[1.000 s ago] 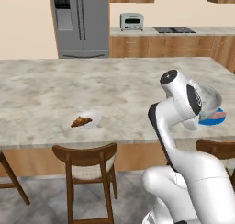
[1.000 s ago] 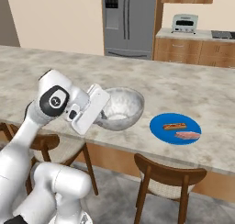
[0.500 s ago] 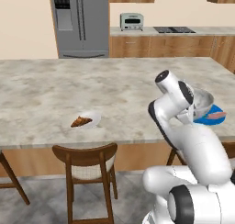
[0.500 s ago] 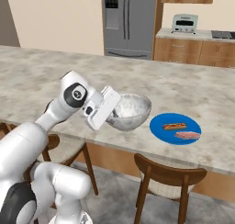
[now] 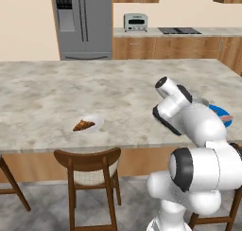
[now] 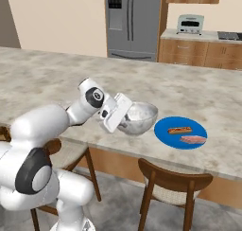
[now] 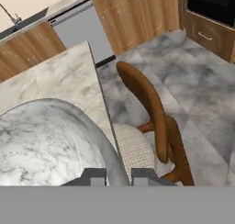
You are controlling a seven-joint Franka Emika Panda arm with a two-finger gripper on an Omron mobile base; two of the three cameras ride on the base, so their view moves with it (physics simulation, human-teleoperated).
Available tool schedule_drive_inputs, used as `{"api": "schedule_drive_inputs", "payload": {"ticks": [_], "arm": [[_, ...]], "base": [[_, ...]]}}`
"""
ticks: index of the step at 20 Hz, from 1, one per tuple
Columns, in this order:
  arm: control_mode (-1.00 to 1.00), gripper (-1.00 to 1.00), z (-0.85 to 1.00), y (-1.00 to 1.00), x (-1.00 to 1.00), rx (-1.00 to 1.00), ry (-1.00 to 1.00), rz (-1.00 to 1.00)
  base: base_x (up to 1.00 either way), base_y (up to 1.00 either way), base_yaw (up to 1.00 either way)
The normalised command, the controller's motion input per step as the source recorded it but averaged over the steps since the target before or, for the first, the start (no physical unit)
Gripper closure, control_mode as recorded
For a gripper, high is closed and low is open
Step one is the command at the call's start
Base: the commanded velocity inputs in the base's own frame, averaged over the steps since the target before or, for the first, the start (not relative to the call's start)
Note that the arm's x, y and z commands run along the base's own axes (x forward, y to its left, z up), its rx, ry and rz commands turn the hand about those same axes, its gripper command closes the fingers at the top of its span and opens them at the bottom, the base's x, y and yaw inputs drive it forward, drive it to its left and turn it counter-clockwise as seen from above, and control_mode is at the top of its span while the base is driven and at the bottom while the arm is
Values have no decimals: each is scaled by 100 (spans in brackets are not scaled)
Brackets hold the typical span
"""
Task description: Take the smaller bowl and place it next to the appetizer plate on the dining counter , and place the larger bowl next to the plate with cooked food.
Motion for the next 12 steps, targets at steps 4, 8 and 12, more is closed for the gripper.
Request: {"api": "schedule_drive_inputs", "payload": {"ticks": [4, 8, 12], "arm": [[-100, 100, -42, -6, 69, -1, 0, 0], [-100, 100, -30, 0, 78, 0, 0, 0], [-100, 100, -48, 0, 57, -4, -1, 0]], "base": [[0, 0, 0], [0, 0, 0], [0, 0, 0]]}}
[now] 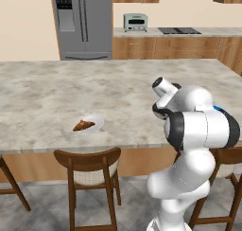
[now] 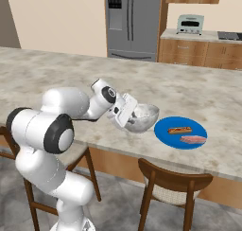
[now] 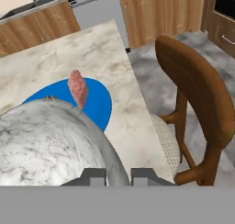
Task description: Take the smaller bowl and place it next to the appetizer plate on the dining counter , and place the larger bowl next to the plate with cooked food.
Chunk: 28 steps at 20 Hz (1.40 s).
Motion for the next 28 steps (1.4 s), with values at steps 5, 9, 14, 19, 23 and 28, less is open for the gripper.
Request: {"api": "schedule_drive_inputs", "payload": {"ticks": [5, 9, 14, 19, 23, 28], "arm": [[-100, 100, -54, 0, 61, -4, -7, 0], [-100, 100, -72, -4, 44, -3, -12, 0], [-100, -100, -73, -14, 12, -2, -23, 0], [-100, -100, 13, 3, -32, 0, -37, 0], [-100, -100, 84, 29, -30, 2, -36, 4], [-100, -100, 98, 51, -79, 3, -24, 13]], "base": [[0, 0, 0], [0, 0, 0], [0, 0, 0], [0, 0, 0], [0, 0, 0], [0, 0, 0]]}}
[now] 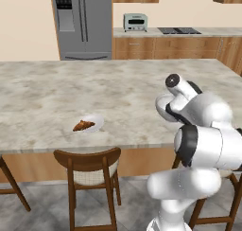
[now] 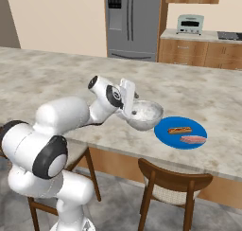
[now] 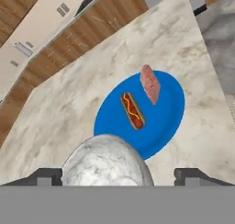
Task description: Take the smaller bowl and place it next to the appetizer plate on the dining counter , and place the larger bowl next to the plate with cooked food.
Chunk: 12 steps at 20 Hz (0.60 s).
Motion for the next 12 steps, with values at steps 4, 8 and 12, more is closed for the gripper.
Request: {"api": "schedule_drive_inputs", "payload": {"ticks": [4, 8, 12], "arm": [[-100, -100, 47, 80, -100, 0, -13, 20], [-100, -100, 6, 94, -100, 2, -8, 26], [-100, -100, 35, 57, -100, 22, 5, 22]], "base": [[0, 0, 0], [0, 0, 0], [0, 0, 0]]}}
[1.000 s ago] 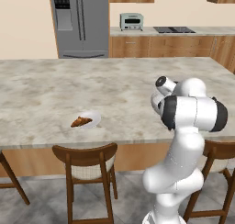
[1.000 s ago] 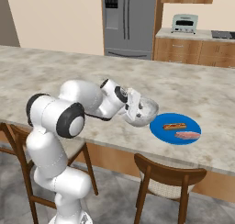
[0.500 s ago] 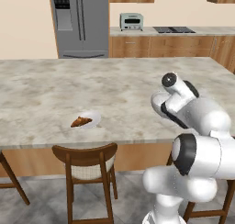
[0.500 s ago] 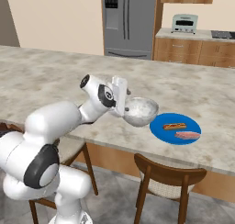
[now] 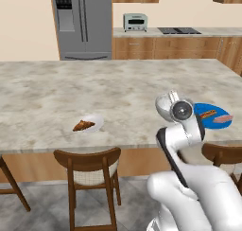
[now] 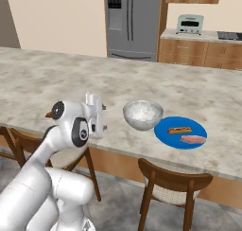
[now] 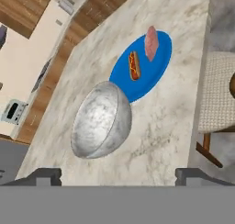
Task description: Take the smaller bowl and place it next to the appetizer plate on the dining counter , and place the larger bowl next to the plate with cooked food.
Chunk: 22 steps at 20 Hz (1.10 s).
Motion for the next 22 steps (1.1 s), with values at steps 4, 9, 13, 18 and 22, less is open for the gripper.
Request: {"api": "schedule_drive_inputs", "payload": {"ticks": [4, 9, 13, 18, 22], "arm": [[-100, -100, 37, 31, -80, 34, 32, 32], [-100, -100, 0, 23, -15, 7, 16, 25], [-100, -100, -1, 19, -9, -5, 0, 12], [100, -100, -1, 2, -3, -1, 0, 2], [100, -100, 0, 0, 0, 0, 0, 0]], "base": [[0, 0, 0], [0, 0, 0], [0, 0, 0], [-46, 6, 11], [-74, 0, 28]]}}
